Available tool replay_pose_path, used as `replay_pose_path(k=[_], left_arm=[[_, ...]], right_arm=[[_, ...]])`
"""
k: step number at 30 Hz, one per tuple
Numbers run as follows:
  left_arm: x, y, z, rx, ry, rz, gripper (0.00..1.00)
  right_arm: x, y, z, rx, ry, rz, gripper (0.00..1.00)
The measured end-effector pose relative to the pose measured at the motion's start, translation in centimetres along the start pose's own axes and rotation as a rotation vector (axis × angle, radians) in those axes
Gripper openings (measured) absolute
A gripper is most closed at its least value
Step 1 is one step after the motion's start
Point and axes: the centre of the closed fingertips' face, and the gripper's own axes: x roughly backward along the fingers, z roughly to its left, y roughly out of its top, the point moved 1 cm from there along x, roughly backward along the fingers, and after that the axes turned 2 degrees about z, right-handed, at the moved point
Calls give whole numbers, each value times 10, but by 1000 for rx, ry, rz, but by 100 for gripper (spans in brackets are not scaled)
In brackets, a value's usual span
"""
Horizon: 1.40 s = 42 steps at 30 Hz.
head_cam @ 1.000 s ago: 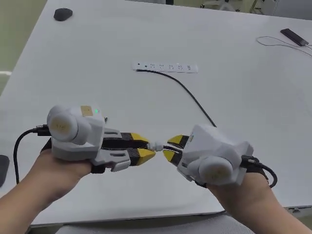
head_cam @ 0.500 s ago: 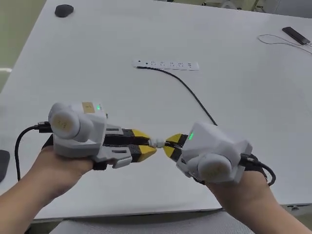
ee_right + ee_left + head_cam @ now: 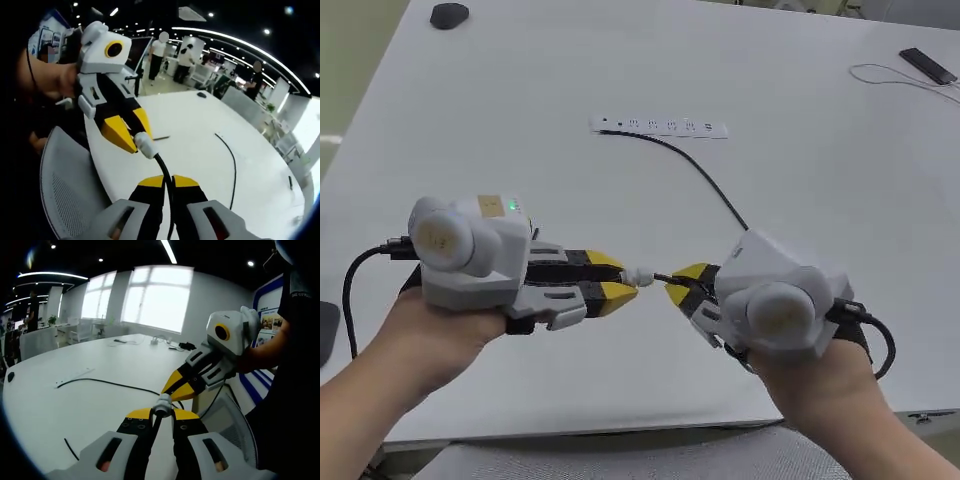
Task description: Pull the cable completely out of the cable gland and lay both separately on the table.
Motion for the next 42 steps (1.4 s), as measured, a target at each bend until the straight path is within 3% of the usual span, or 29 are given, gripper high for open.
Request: replay_pose_path(k=[6, 12, 26, 32, 42], left_arm=[[-2, -1, -3, -4, 0, 5, 14], [0, -1, -1, 1, 3, 2, 14], [2, 0, -2, 6, 8, -6, 15], [1, 0, -3, 4, 7, -2, 15], [-1, 2, 1, 4, 12, -1, 15]], right_arm=[[-1, -8, -1, -50, -2, 2, 0], [-2, -23, -11, -132, -27, 26, 0], [-5, -83, -37, -393, -75, 77, 0], [-7, -96, -37, -477, -67, 87, 0], [-5, -93, -35, -455, -46, 83, 0]])
